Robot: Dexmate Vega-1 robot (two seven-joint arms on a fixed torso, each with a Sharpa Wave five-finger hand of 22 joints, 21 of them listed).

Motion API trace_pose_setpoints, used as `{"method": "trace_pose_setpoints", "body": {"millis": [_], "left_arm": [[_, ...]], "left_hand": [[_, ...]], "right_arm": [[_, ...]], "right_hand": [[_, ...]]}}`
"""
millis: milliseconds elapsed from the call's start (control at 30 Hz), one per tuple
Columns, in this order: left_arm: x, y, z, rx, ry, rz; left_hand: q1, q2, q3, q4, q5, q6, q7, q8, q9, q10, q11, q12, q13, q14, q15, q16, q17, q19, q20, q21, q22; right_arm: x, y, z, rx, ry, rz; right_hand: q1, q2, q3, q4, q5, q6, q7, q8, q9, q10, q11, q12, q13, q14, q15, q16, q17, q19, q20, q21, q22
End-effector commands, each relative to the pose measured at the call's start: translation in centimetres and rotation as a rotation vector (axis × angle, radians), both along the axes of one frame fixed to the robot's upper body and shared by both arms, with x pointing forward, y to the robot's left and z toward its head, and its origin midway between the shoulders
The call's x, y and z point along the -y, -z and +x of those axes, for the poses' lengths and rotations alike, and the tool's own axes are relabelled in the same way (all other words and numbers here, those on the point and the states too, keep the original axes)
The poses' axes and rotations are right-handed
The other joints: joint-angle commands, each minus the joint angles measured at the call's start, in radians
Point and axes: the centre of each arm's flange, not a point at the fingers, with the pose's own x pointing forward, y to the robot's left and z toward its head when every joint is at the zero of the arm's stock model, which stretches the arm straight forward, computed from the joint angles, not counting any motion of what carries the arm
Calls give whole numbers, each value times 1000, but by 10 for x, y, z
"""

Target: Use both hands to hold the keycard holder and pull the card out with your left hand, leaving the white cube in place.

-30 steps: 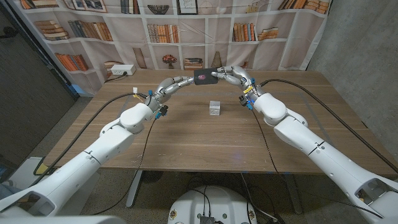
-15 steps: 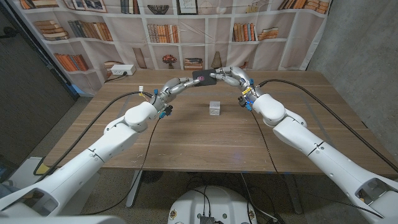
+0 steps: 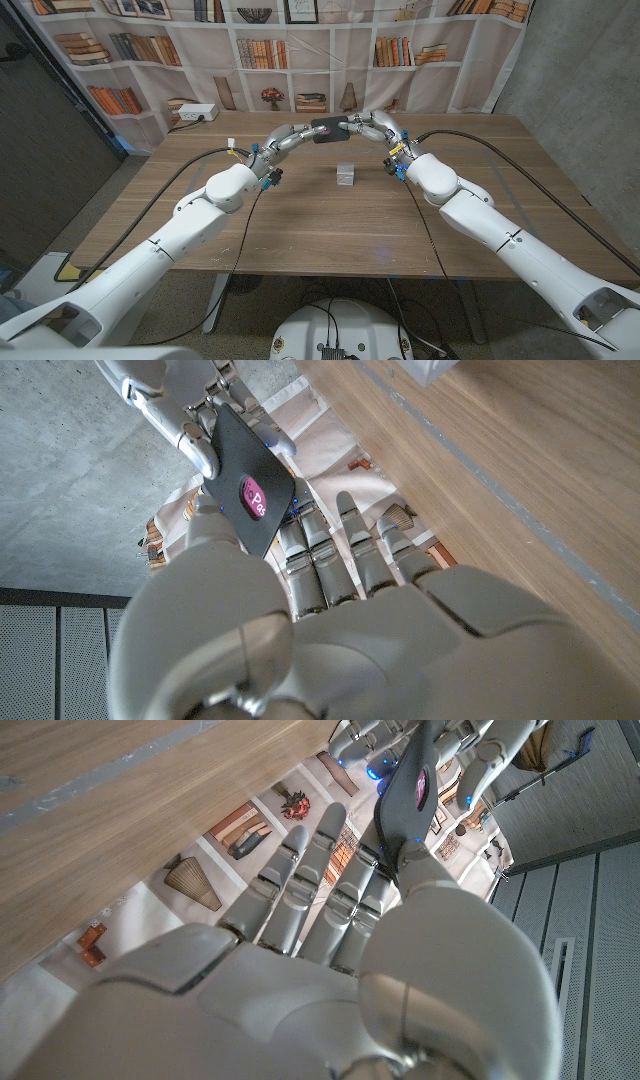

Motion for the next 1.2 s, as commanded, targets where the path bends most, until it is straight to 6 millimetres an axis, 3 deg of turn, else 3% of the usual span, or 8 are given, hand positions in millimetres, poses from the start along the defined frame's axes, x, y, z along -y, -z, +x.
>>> {"method": "trace_pose_setpoints", "body": {"millis": [33, 433, 1200], "left_arm": [[3, 3, 0, 0, 13, -47], [2, 6, -1, -5, -5, -20], [4, 8, -1, -24, 18, -46]], "left_hand": [[19, 22, 17, -9, 2, 28, -1, 9, 2, 28, 5, 6, 2, 29, -36, 4, -1, 21, 3, 11, 2], [109, 57, 87, -43, 41, 16, -1, -11, 0, 14, -5, -20, 13, 28, -36, -17, -2, 26, 17, 3, 2], [123, 47, 116, -37, 62, 45, -5, -13, -1, 44, -3, -22, 21, 56, -41, -17, -1, 38, 17, 2, 2]], "right_arm": [[1, 5, 1, -10, 17, -5], [1, 3, -2, 1, 19, -3], [0, 8, -2, -5, 20, -23]], "right_hand": [[3, 9, 9, 4, 7, 46, -38, 6, 3, 10, -4, 6, 5, 12, -60, -4, 1, 1, 4, 4, 5], [1, 8, 11, 3, 5, 46, -38, 4, 4, 9, -4, 5, 5, 14, -58, -3, 1, 0, 7, 4, 5], [1, 10, 15, 1, 4, 48, -38, 0, 4, 8, -4, 5, 5, 17, -60, -3, 1, -1, 12, 3, 5]]}}
